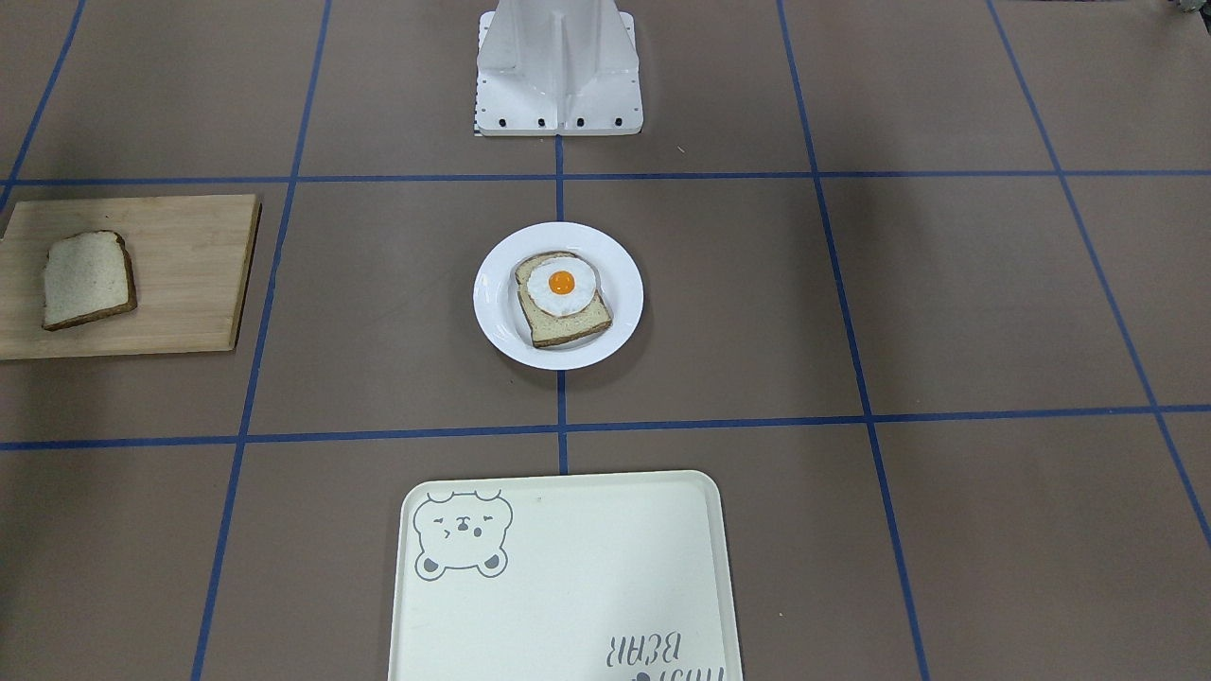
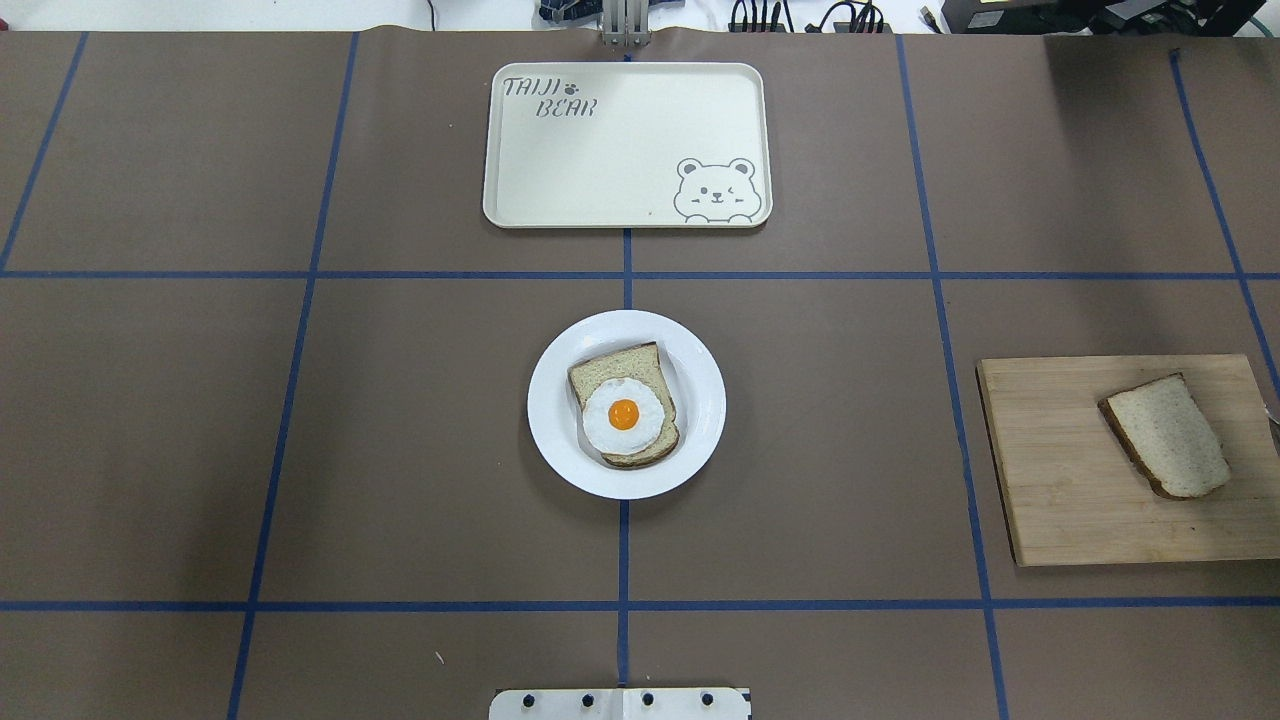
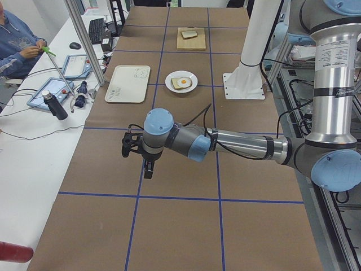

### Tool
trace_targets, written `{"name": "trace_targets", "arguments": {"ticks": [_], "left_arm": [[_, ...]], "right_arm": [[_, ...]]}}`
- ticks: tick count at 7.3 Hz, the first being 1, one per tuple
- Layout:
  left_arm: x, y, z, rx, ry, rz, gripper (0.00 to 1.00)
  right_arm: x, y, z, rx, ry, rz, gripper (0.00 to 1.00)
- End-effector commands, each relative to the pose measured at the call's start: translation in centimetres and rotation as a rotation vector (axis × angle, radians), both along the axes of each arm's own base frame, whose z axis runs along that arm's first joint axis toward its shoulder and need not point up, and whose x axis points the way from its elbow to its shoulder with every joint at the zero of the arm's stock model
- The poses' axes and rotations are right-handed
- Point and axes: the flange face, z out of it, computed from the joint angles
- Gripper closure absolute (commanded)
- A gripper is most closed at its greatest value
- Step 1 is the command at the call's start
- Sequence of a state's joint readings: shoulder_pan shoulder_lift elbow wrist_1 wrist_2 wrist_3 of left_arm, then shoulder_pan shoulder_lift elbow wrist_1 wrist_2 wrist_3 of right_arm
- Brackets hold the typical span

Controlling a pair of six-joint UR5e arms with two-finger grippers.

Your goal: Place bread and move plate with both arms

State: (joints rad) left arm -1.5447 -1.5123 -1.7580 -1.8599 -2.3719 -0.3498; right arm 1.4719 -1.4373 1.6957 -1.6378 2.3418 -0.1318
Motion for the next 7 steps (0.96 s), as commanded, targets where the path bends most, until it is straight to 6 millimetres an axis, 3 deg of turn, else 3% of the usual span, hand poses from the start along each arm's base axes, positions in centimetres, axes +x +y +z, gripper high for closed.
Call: {"name": "trace_targets", "arguments": {"ticks": [1, 2, 4, 7], "left_arm": [[0.1, 0.1, -0.6, 0.011, 0.012, 0.005, 0.01], [0.5, 1.0, 0.7, -0.027, 0.083, 0.034, 0.01], [0.6, 2.5, 1.2, -0.049, 0.105, 0.043, 0.01], [3.0, 2.4, 2.4, -0.084, 0.055, 0.136, 0.01]], "right_arm": [[-0.1, 0.0, 0.2, -0.001, -0.002, -0.003, 0.0], [-0.1, -0.1, 0.2, -0.002, -0.002, -0.002, 0.0], [-0.1, -0.1, 0.6, -0.014, -0.005, -0.002, 0.0], [-0.3, -0.4, 1.1, -0.022, -0.004, -0.006, 0.0]]}}
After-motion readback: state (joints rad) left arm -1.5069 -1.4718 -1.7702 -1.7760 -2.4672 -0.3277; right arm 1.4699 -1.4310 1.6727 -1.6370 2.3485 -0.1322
